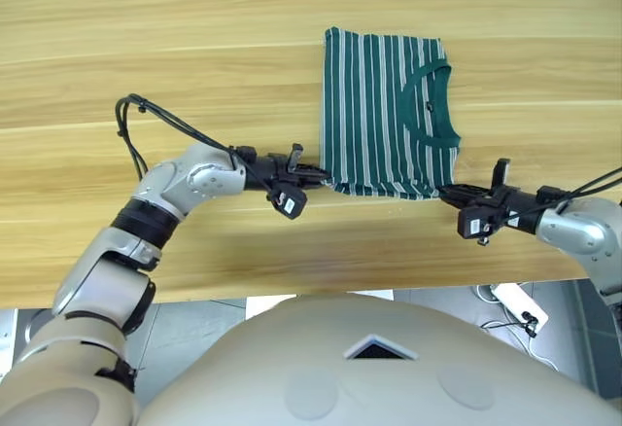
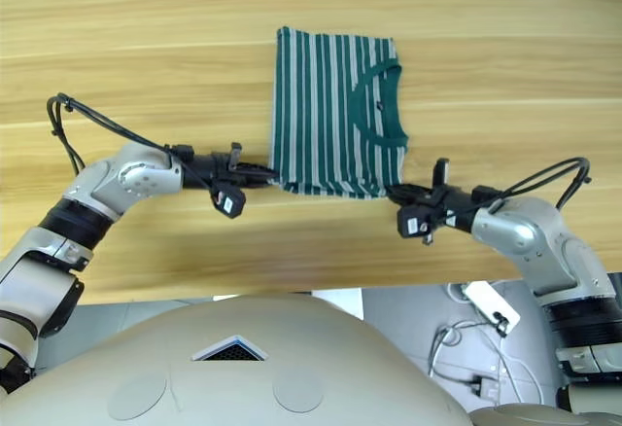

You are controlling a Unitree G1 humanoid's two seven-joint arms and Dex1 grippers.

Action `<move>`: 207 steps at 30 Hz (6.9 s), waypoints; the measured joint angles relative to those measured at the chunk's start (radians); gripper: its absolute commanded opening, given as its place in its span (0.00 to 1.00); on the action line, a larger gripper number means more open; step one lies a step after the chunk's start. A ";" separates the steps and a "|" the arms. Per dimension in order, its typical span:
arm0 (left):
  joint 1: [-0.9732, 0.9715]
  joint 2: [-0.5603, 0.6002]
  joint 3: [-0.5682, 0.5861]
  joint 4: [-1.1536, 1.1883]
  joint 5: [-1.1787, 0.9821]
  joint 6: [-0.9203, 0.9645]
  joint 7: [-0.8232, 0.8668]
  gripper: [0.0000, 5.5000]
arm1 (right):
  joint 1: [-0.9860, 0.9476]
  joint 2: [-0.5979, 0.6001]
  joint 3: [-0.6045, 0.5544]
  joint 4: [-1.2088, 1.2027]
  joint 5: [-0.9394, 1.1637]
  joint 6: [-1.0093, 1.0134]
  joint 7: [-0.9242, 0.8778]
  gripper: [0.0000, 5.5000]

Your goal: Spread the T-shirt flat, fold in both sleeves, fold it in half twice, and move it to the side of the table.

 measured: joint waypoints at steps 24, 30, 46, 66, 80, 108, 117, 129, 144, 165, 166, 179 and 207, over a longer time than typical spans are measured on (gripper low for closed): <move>0.188 0.226 0.122 -0.248 -0.638 0.116 -0.339 0.04 | 0.107 -0.054 -0.153 -0.203 0.189 -0.076 0.035 0.02; 0.011 0.060 0.207 -0.056 -0.515 0.138 -0.202 0.04 | -0.115 0.048 -0.093 -0.087 0.026 0.075 -0.035 0.02; -0.364 -0.198 0.113 0.655 0.081 0.097 0.325 0.04 | -0.363 0.190 0.101 0.157 -0.205 0.198 -0.163 0.02; -0.516 -0.340 0.288 0.912 -0.074 0.134 0.561 0.32 | -0.321 0.267 -0.008 0.207 0.030 0.397 -0.224 0.49; -0.323 -0.162 0.196 0.805 -0.016 -0.041 0.214 0.32 | -0.511 0.410 -0.105 0.184 0.163 0.519 -0.316 0.96; -0.285 -0.123 0.078 0.425 0.135 0.068 0.305 0.32 | -0.636 0.595 0.143 0.278 0.031 0.480 -0.358 0.97; -0.336 -0.131 -0.030 0.450 0.330 0.183 0.440 0.32 | -0.635 0.610 0.160 0.267 0.044 0.478 -0.337 0.97; -0.367 -0.128 -0.097 0.458 0.375 0.208 0.489 0.32 | -0.629 0.649 0.219 0.269 0.045 0.452 -0.294 0.97; -0.373 -0.138 -0.113 0.490 0.365 0.208 0.528 0.32 | -0.821 0.660 0.144 0.805 0.050 0.310 -0.416 0.97; -0.377 -0.166 0.008 0.603 0.205 0.094 0.665 0.32 | -0.930 0.633 -0.038 0.950 0.287 -0.095 -0.380 0.97; -0.381 -0.167 0.038 0.597 0.173 0.079 0.677 0.32 | -0.905 0.648 -0.024 0.891 0.294 -0.114 -0.356 0.97; -0.398 -0.191 0.438 0.515 -0.242 -0.038 0.750 0.32 | -0.910 0.706 0.204 1.141 -0.013 0.050 -0.637 0.97; -0.246 -0.221 0.638 0.808 -0.398 -0.035 0.627 0.32 | -0.673 0.304 -0.301 0.618 0.698 -0.224 -0.461 0.97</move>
